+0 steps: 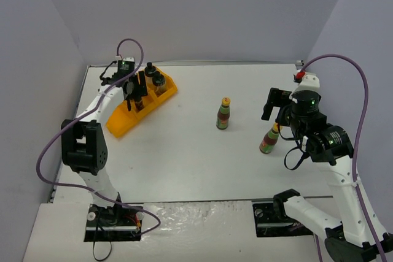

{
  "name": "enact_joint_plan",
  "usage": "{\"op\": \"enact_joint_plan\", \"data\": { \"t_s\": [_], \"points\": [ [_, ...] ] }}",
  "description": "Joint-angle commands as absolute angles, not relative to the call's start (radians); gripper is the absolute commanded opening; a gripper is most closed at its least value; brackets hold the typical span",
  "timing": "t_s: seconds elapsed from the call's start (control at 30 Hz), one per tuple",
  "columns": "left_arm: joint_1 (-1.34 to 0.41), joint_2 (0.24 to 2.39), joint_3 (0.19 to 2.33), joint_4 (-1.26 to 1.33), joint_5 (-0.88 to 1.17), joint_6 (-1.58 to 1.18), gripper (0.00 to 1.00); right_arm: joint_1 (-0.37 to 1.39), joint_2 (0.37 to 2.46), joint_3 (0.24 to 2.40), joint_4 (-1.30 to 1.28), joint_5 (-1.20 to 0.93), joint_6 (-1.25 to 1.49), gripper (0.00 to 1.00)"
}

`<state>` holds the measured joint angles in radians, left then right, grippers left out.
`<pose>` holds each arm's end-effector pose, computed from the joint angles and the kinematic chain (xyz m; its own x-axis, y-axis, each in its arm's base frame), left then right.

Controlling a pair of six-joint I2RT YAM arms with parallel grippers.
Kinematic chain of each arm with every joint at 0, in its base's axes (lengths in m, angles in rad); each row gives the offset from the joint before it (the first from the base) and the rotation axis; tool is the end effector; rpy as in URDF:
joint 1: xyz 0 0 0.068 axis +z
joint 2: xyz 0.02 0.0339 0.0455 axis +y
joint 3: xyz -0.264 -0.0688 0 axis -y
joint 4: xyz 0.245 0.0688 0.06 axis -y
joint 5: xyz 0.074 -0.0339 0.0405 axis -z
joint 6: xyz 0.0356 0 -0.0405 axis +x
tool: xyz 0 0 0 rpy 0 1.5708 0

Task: Organize the condiment bottles

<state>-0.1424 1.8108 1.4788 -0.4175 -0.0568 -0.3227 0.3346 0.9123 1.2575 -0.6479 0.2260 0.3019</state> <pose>0.4102 -0.0568 0.2722 -0.6715 -0.2236 -0.7065 -0.1185 0.9735 -0.1955 0.1655 0.0491 0.4293 -0.3039 0.2011 -0.9312 -0.0290 0.9751 0.2200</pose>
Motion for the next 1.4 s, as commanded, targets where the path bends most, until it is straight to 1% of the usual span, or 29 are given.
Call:
{"op": "enact_joint_plan", "data": {
  "t_s": [0.0,0.17,0.27,0.3,0.43,0.5,0.63,0.8,0.97,1.37],
  "points": [
    [-0.168,1.663,1.545,-0.473,-0.102,-0.320,0.69,0.334,0.901,1.281,-0.614,0.223,0.300,1.00],
    [-0.256,1.581,1.585,-0.581,-0.160,-0.307,0.72,0.333,0.891,1.282,-0.622,0.219,0.308,1.00],
    [-0.381,1.547,1.605,-0.610,-0.180,-0.311,0.76,0.333,0.888,1.279,-0.624,0.231,0.313,1.00],
    [-0.451,1.549,1.627,-0.620,-0.186,-0.320,0.77,0.334,0.891,1.281,-0.624,0.238,0.314,1.00],
    [-0.627,1.608,1.698,-0.605,-0.163,-0.376,0.81,0.332,0.898,1.307,-0.637,0.276,0.330,1.00],
    [-0.686,1.673,1.744,-0.598,-0.161,-0.385,0.83,0.331,0.904,1.320,-0.649,0.290,0.337,1.00],
    [-0.796,1.791,1.910,-0.617,-0.160,-0.390,0.84,0.329,0.914,1.347,-0.674,0.312,0.343,1.00],
    [-0.843,1.932,2.072,-0.633,-0.132,-0.387,0.86,0.328,0.906,1.385,-0.703,0.318,0.345,1.00],
    [-0.859,2.005,2.167,-0.635,-0.107,-0.380,0.86,0.327,0.897,1.395,-0.720,0.316,0.343,1.00],
    [-0.859,2.074,2.207,-0.632,-0.101,-0.374,0.87,0.327,0.881,1.381,-0.723,0.316,0.339,1.00]
  ]
}}
